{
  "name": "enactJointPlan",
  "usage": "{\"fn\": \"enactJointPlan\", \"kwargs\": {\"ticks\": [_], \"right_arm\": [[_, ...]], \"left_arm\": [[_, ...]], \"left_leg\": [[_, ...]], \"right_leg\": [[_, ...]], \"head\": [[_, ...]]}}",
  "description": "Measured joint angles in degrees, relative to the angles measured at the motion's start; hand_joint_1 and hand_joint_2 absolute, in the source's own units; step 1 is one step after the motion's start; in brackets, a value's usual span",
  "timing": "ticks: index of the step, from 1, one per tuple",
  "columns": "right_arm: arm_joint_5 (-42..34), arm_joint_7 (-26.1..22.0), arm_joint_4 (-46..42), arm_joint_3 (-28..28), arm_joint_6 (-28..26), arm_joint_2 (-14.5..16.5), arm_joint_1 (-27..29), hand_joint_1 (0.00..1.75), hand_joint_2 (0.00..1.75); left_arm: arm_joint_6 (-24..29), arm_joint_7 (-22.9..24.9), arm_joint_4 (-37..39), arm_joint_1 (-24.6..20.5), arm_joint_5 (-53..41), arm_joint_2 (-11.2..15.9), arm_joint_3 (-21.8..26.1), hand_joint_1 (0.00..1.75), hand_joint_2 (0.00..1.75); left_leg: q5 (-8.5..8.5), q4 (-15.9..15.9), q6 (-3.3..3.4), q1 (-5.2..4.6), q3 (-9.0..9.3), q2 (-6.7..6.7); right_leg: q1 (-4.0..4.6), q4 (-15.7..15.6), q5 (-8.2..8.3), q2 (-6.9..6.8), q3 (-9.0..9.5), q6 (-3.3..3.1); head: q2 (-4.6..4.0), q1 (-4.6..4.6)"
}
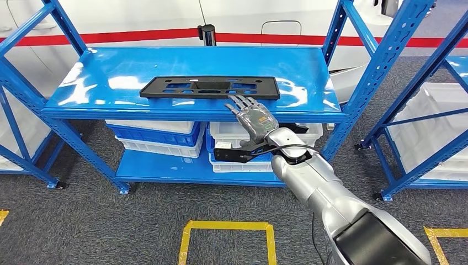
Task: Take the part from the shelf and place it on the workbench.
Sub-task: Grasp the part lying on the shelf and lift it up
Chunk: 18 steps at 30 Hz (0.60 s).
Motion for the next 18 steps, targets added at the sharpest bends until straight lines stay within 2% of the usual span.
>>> {"fn": "enactJointPlan", "kwargs": {"ticks": [18], "right_arm": [[-0.8,0.0,1.8,-2.3,-0.9,-0.9,-1.5,0.0,1.75]], "left_arm": [[-0.7,0.8,0.0,0.0,-1.2,0.1,0.0,0.0,0.0]], "left_leg": [[-0.03,0.2,0.02,-0.03,-0.06,-0.01]], "right_leg": [[-0.14,0.0,0.07,0.01,-0.02,0.09]], "head": [[0.0,-0.01]]}}
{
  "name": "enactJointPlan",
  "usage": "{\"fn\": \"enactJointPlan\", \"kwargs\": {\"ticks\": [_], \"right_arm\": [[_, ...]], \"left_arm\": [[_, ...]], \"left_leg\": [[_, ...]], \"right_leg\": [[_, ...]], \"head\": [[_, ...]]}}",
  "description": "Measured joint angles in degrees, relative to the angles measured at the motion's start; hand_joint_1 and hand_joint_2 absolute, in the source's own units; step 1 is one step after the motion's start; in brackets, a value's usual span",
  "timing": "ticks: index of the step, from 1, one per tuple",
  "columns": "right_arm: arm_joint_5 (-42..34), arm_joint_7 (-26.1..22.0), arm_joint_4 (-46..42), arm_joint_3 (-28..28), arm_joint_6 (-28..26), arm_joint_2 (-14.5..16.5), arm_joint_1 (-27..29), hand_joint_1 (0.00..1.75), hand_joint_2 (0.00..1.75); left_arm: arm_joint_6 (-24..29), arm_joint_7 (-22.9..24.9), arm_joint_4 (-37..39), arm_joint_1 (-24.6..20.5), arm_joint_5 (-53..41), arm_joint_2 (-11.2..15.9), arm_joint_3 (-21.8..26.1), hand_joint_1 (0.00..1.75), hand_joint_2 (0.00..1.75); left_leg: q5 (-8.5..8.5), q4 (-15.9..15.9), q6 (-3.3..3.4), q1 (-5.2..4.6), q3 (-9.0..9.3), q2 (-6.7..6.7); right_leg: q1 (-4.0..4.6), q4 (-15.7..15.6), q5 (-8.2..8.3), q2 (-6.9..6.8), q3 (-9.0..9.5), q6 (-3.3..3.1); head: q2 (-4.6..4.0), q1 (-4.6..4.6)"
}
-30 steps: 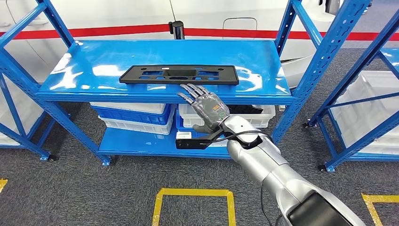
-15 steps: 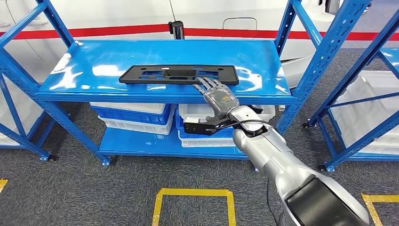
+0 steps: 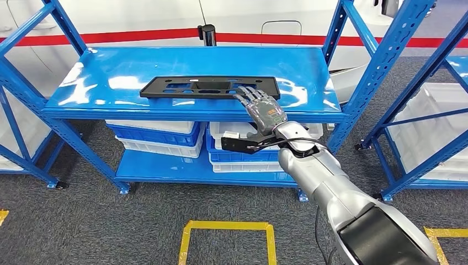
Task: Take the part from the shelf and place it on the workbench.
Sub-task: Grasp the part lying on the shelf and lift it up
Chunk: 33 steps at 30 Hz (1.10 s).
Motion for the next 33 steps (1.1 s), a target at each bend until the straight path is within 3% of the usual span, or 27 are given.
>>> {"fn": "enactJointPlan", "kwargs": {"ticks": [7,12,18,22,24,26,28,30,31,33], "right_arm": [[-0.1,0.0,0.0,-0.4,-0.2,-0.5,0.0,0.0,1.75],[0.1,-0.3,-0.1,-0.6,-0.3,-0.8,-0.2,0.0,1.75],[0.1,-0.3,-0.1,-0.8,-0.3,-0.9,-0.2,0.0,1.75],[0.0,-0.4,-0.1,-0.9,-0.3,-0.9,-0.2,0.0,1.75],[0.0,-0.4,-0.2,-1.1,-0.4,-0.9,-0.3,0.0,1.75],[-0.1,-0.4,-0.3,-1.3,-0.4,-1.1,-0.6,0.0,1.75],[-0.1,-0.5,-0.3,-1.3,-0.4,-1.4,-0.5,0.0,1.75],[-0.1,-0.5,-0.3,-1.3,-0.5,-1.7,0.0,0.0,1.75],[-0.1,-0.5,-0.3,-1.3,-0.5,-2.0,0.2,0.0,1.75],[-0.2,-0.6,-0.3,-1.3,-0.6,-2.3,0.4,0.0,1.75]], "left_arm": [[0.8,0.0,0.0,0.0,-0.1,0.3,0.0,0.0,0.0],[0.6,0.0,0.0,-0.1,0.0,0.3,0.0,0.0,0.0],[0.7,0.1,0.0,0.0,0.0,0.4,0.0,0.0,0.0],[0.7,0.1,0.0,0.0,0.0,0.4,0.0,0.0,0.0],[0.7,0.0,0.0,0.0,0.0,0.4,0.0,0.0,0.0],[0.7,-0.1,0.0,-0.1,0.0,0.4,0.0,0.0,0.0],[0.6,-0.2,0.0,-0.1,-0.1,0.4,0.0,0.0,0.0],[0.6,-0.2,0.0,-0.1,-0.1,0.3,0.0,0.0,0.0],[0.6,-0.2,0.0,0.0,-0.1,0.3,0.0,0.0,0.0],[0.6,-0.3,0.0,0.1,-0.1,0.3,0.0,0.0,0.0]], "left_leg": [[-0.21,0.7,0.41,-0.13,-0.56,-0.01],[0.86,-0.2,0.56,-0.31,-0.91,0.03],[0.91,0.2,0.92,-0.92,-1.23,0.01],[0.92,0.4,1.61,-1.14,-1.59,0.01],[1.26,-0.1,2.35,-0.93,-1.31,0.06],[1.74,-0.9,3.15,-0.57,-0.77,0.19],[1.83,-1.0,3.53,-0.47,-0.57,0.27],[1.51,-1.0,3.62,-0.49,-0.34,0.11],[1.2,-1.0,3.59,-0.5,-0.03,-0.05],[0.24,-1.0,3.22,-0.48,1.01,-0.34]], "right_leg": [[-0.22,-0.1,0.28,0.01,-0.17,0.46],[0.67,-1.0,1.19,0.0,-0.11,1.03],[0.11,-1.7,1.62,-0.03,0.03,1.7],[-0.17,-2.2,1.98,-0.03,0.02,2.26],[-0.14,-2.3,2.03,-0.06,-0.21,2.7],[-0.04,0.8,1.07,-0.09,-2.24,2.67],[0.01,8.8,-0.7,-0.07,-7.25,2.34],[0.1,15.4,-1.01,-0.05,-12.32,2.44],[0.14,15.5,0.19,-0.05,-13.46,2.74],[0.05,9.0,5.19,-0.14,-12.51,3.55]], "head": [[0.0,-0.01],[0.0,0.23],[0.0,0.22],[0.01,0.2],[0.01,0.25],[0.0,0.36],[0.0,0.42],[0.0,0.38],[0.0,0.4],[0.0,0.46]]}}
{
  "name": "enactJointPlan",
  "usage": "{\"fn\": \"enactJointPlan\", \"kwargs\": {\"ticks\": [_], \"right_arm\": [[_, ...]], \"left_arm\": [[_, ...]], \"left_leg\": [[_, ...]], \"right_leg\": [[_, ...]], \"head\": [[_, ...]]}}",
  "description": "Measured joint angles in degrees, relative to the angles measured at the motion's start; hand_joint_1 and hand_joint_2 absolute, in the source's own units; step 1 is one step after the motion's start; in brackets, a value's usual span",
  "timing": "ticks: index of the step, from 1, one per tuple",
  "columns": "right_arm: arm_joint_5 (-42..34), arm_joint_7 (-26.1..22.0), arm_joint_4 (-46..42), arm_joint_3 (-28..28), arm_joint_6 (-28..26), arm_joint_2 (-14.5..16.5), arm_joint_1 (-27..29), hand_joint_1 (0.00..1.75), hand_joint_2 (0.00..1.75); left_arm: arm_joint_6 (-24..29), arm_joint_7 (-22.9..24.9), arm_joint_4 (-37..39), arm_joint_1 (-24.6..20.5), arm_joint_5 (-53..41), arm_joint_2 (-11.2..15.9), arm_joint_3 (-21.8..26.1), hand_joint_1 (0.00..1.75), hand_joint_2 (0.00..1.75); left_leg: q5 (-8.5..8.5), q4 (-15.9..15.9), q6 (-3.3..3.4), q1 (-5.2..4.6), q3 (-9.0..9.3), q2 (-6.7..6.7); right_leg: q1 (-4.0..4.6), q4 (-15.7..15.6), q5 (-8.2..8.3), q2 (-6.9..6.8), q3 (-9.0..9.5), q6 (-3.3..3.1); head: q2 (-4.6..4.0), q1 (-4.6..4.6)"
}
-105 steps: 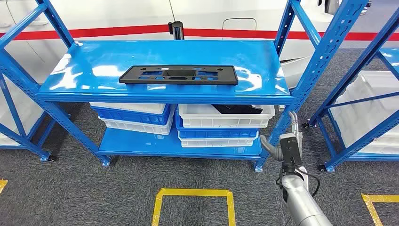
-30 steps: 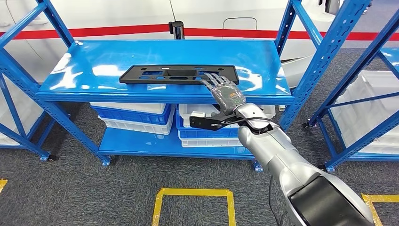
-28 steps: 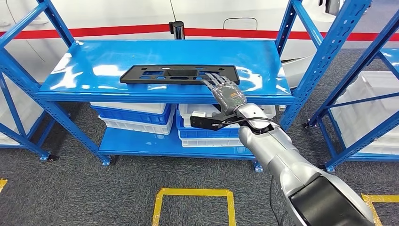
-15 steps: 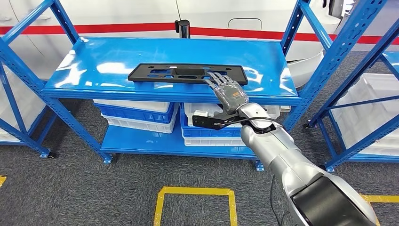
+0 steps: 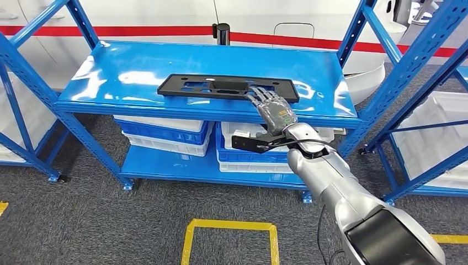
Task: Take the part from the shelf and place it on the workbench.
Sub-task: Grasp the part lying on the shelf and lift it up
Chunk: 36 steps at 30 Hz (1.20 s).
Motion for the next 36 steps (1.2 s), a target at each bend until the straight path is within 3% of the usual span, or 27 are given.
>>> {"fn": "enactJointPlan", "kwargs": {"ticks": [1,3,6,8,9,11,12,13,14,16,17,18,20,23,24,27,29,30,32,33,34,36], "right_arm": [[0.0,0.0,0.0,0.0,-0.1,-0.2,0.0,0.0,1.75],[0.1,0.0,0.0,0.0,-0.3,-0.2,0.1,0.0,1.75],[0.1,0.1,0.0,-0.1,-0.4,-0.4,0.1,0.0,1.75],[0.1,0.2,-0.2,-0.3,-0.6,-0.5,-0.3,0.0,1.75],[0.1,0.2,-0.2,-0.4,-0.6,-0.5,-0.4,0.0,1.75],[0.1,0.2,-0.2,-0.4,-0.7,-0.5,-0.3,0.0,1.75],[0.1,0.2,-0.2,-0.4,-0.7,-0.5,-0.1,0.0,1.75],[0.0,0.2,-0.2,-0.4,-0.7,-0.5,0.1,0.0,1.75],[0.0,0.2,-0.2,-0.4,-0.7,-0.5,0.2,0.0,1.75],[0.0,0.2,-0.2,-0.4,-0.7,-0.6,0.3,0.0,1.75],[0.0,0.1,-0.2,-0.4,-0.7,-0.6,0.3,0.0,1.75],[-0.1,0.1,-0.3,-0.4,-0.7,-0.6,0.3,0.0,1.75],[-0.1,0.1,-0.3,-0.5,-0.7,-0.7,0.2,0.0,1.75],[-0.1,0.1,-0.5,-0.7,-0.8,-0.8,0.0,0.0,1.75],[-0.1,0.1,-0.5,-0.8,-0.8,-0.9,0.0,0.0,1.75],[-0.1,0.1,-0.5,-0.8,-0.8,-1.1,0.2,0.0,1.75],[-0.1,0.1,-0.5,-0.8,-0.8,-1.2,0.5,0.0,1.75],[-0.1,0.1,-0.5,-0.8,-0.8,-1.2,0.6,0.0,1.75],[-0.1,0.1,-0.5,-0.8,-0.9,-1.3,0.6,0.0,1.75],[-0.1,0.2,-0.6,-0.9,-0.9,-1.4,0.5,0.0,1.75],[0.0,0.2,-0.6,-0.9,-1.0,-1.5,0.5,0.0,1.75],[0.2,0.1,-0.8,-1.0,-1.3,-1.6,0.7,0.0,1.75]], "left_arm": [[0.0,0.0,0.0,0.0,0.0,0.0,0.0,0.0,0.0],[0.0,-0.1,0.0,-0.2,-0.2,-0.1,0.0,0.0,0.0],[0.0,0.0,0.0,-0.7,-0.6,-0.1,0.0,0.0,0.0],[0.1,0.1,0.0,-1.1,-0.9,-0.1,0.0,0.0,0.0],[0.1,0.2,0.0,-1.3,-1.0,-0.1,0.0,0.0,0.0],[0.1,0.2,0.0,-1.4,-1.0,-0.1,0.0,0.0,0.0],[0.1,0.3,0.0,-1.4,-1.0,-0.1,0.0,0.0,0.0],[0.1,0.3,0.0,-1.3,-1.0,-0.1,0.0,0.0,0.0],[0.1,0.3,0.0,-1.3,-1.0,0.0,0.0,0.0,0.0],[0.1,0.4,0.0,-1.2,-1.1,0.1,0.0,0.0,0.0],[0.1,0.4,0.0,-1.2,-1.1,0.2,0.0,0.0,0.0],[0.1,0.3,0.0,-1.2,-1.1,0.3,0.0,0.0,0.0],[0.1,0.3,0.0,-1.3,-1.1,0.4,0.0,0.0,0.0],[0.1,0.3,0.0,-1.4,-1.1,0.4,0.0,0.0,0.0],[0.1,0.3,0.0,-1.4,-1.1,0.3,0.0,0.0,0.0],[0.1,0.3,0.0,-1.5,-1.1,0.3,0.0,0.0,0.0],[0.1,0.3,0.0,-1.4,-1.1,0.3,0.0,0.0,0.0],[0.1,0.3,0.0,-1.4,-1.1,0.2,0.0,0.0,0.0],[-0.1,-0.6,0.0,-1.4,-1.1,0.2,0.0,0.0,0.0],[-0.3,-1.6,0.0,-1.4,-1.1,0.2,0.0,0.0,0.0],[-0.4,-3.1,0.0,-1.4,-1.1,0.2,0.0,0.0,0.0],[-0.4,-6.3,0.0,-1.5,-1.1,0.3,0.0,0.0,0.0]], "left_leg": [[-0.67,0.1,-0.36,-0.12,0.36,-0.05],[-1.75,0.2,-1.1,-0.27,0.59,-0.03],[-2.54,-0.1,-1.98,0.09,0.87,0.05],[-3.88,2.8,-2.53,0.33,-0.19,0.19],[-5.0,6.3,-2.74,0.41,-2.15,0.25],[-7.03,15.3,-3.04,0.43,-8.61,0.28],[-7.05,18.5,-3.11,0.42,-11.66,0.29],[-5.71,19.5,-3.04,0.41,-13.83,0.29],[-3.11,18.1,-2.83,0.38,-14.79,0.29],[3.43,10.7,-1.97,0.15,-13.99,0.31],[5.47,7.4,-1.56,-0.03,-13.17,0.35],[6.45,5.3,-1.22,-0.23,-12.61,0.38],[6.31,4.3,-0.82,-0.56,-12.29,0.4],[6.74,3.0,-0.08,-0.15,-10.82,0.42],[6.88,2.6,0.12,0.05,-10.26,0.45],[6.52,2.5,0.33,0.07,-9.83,0.36],[6.17,2.6,0.23,0.12,-9.55,0.22],[5.95,2.6,0.09,0.17,-9.27,0.15],[5.24,2.7,-0.44,0.25,-8.52,0.02],[4.81,2.9,-0.8,0.15,-8.3,-0.02],[4.47,3.0,-1.12,0.05,-8.21,-0.03],[4.17,3.3,-1.29,-0.14,-8.3,-0.03]], "right_leg": [[0.14,-3.9,2.18,-0.06,1.3,0.09],[0.42,-8.4,3.68,-0.04,3.05,-0.93],[0.76,-8.7,2.47,0.2,3.54,-2.93],[0.5,-8.8,1.74,0.35,4.24,-4.01],[0.43,-8.9,1.38,0.39,4.65,-4.52],[0.59,-8.9,0.79,0.4,5.21,-5.26],[0.72,-8.9,0.55,0.44,5.46,-5.48],[0.82,-8.9,0.3,0.52,5.76,-5.6],[0.92,-8.9,0.04,0.62,6.11,-5.63],[1.09,-8.9,-0.44,0.81,6.83,-5.48],[1.27,-8.9,-0.66,0.89,7.02,-5.28],[1.39,-8.9,-0.83,0.95,7.09,-5.04],[1.47,-9.1,-1.09,1.02,7.14,-4.45],[1.65,-7.4,-2.12,0.76,6.48,-3.82],[1.69,-4.9,-3.12,0.65,5.24,-3.8],[1.37,5.8,-6.41,0.56,-0.82,-3.77],[1.13,7.8,-6.11,0.54,-2.64,-3.18],[0.96,5.8,-4.79,0.51,-2.06,-2.68],[0.54,-2.2,-0.74,0.24,1.07,-1.54],[0.5,-5.9,0.88,0.11,2.8,-1.31],[0.47,-8.4,1.83,0.02,3.92,-1.4],[0.51,-9.4,2.16,0.1,4.54,-2.06]], "head": [[0.0,-0.01],[0.0,-0.3],[0.0,-0.63],[0.0,-0.75],[0.0,-0.81],[0.0,-0.85],[0.0,-0.85],[0.0,-0.85],[0.0,-0.84],[0.01,-0.82],[0.01,-0.81],[0.01,-0.8],[0.0,-0.81],[0.01,-0.67],[0.01,-0.58],[0.0,-0.48],[0.0,-0.46],[0.0,-0.46],[0.0,-0.42],[0.0,-0.36],[0.0,-0.37],[0.0,-0.51]]}}
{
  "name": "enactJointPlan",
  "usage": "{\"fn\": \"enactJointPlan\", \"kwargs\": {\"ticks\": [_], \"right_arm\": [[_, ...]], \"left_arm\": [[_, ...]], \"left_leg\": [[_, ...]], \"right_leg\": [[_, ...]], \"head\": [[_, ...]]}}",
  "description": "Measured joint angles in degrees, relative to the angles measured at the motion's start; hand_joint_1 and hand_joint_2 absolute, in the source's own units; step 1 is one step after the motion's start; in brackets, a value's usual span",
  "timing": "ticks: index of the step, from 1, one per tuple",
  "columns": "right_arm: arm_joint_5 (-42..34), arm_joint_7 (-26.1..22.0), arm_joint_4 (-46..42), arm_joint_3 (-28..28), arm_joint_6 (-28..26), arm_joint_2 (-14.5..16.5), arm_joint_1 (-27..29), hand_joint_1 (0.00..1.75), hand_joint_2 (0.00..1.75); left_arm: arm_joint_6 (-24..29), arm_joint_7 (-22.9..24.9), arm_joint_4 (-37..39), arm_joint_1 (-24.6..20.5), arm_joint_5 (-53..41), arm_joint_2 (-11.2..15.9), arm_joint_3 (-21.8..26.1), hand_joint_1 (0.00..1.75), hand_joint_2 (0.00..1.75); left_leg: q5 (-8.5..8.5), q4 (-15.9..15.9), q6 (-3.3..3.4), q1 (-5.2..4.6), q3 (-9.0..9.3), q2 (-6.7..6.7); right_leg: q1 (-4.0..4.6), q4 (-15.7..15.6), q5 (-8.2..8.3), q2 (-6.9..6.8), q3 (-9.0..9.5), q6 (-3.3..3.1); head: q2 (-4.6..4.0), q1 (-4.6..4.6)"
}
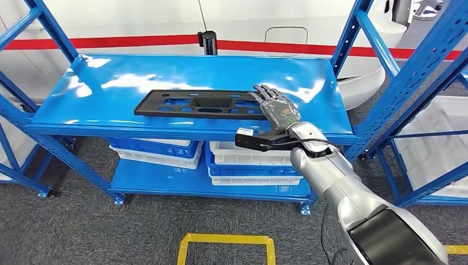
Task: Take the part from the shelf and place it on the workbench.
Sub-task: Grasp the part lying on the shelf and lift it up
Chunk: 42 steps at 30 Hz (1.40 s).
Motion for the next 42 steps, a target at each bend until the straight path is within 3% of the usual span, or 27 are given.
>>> {"fn": "enactJointPlan", "kwargs": {"ticks": [3,8,10,13,16,23,42], "right_arm": [[0.8,0.1,-0.5,-0.1,-0.2,0.1,0.1,0.0,1.75],[2.8,1.9,-0.9,0.2,-0.9,1.6,0.1,0.0,1.75],[3.7,3.0,-0.8,0.4,-0.8,2.5,0.1,0.0,1.75],[5.0,5.3,-0.2,0.8,-0.8,4.2,-0.5,0.0,1.75],[6.2,7.6,0.8,1.1,-0.9,5.9,-1.2,0.0,1.75],[9.9,13.0,3.4,1.7,-1.4,9.7,-1.9,0.0,1.75],[13.1,15.3,6.4,2.6,0.0,14.2,-2.4,0.0,1.75]], "left_arm": [[0.4,-2.6,0.0,-0.1,0.1,-0.1,0.1,0.0,0.0],[0.5,-2.5,0.0,-0.4,0.1,-0.2,0.3,0.0,0.0],[0.8,-2.1,0.0,-0.4,0.1,-0.3,0.5,0.0,0.0],[1.4,-2.1,0.0,-0.3,-0.1,-0.5,0.8,0.0,0.0],[2.2,-3.4,0.0,-0.4,-0.8,-0.9,0.8,0.0,0.0],[4.7,-4.8,0.0,-0.9,-2.0,-1.5,0.8,0.0,0.0],[5.4,-6.4,0.0,-1.0,-2.2,-2.2,0.9,0.0,0.0]], "left_leg": [[0.0,-0.3,0.3,0.11,0.29,0.19],[-0.26,-1.1,0.43,0.14,0.8,0.51],[-0.29,-1.2,0.28,0.19,0.83,0.55],[-0.12,-1.2,-0.52,0.28,0.82,0.57],[-0.02,-1.2,-1.0,0.31,0.83,0.56],[0.02,-1.2,-1.06,0.13,0.93,0.58],[-0.05,-1.2,-1.02,0.06,0.95,0.57]], "right_leg": [[0.05,0.0,-0.03,0.31,-0.04,-0.47],[0.22,0.0,-0.38,0.58,0.11,-1.04],[0.32,0.0,-0.38,0.58,0.13,-1.23],[0.44,0.0,-0.33,0.57,0.13,-1.44],[0.48,0.0,-0.28,0.55,0.16,-1.52],[0.35,0.0,-0.22,0.53,0.27,-1.6],[0.29,-0.2,-0.22,0.52,0.29,-1.59]], "head": [[0.01,-0.2],[0.01,-0.2],[0.02,-0.2],[0.01,-0.19],[0.01,-0.16],[0.0,-0.16],[0.0,-0.17]]}}
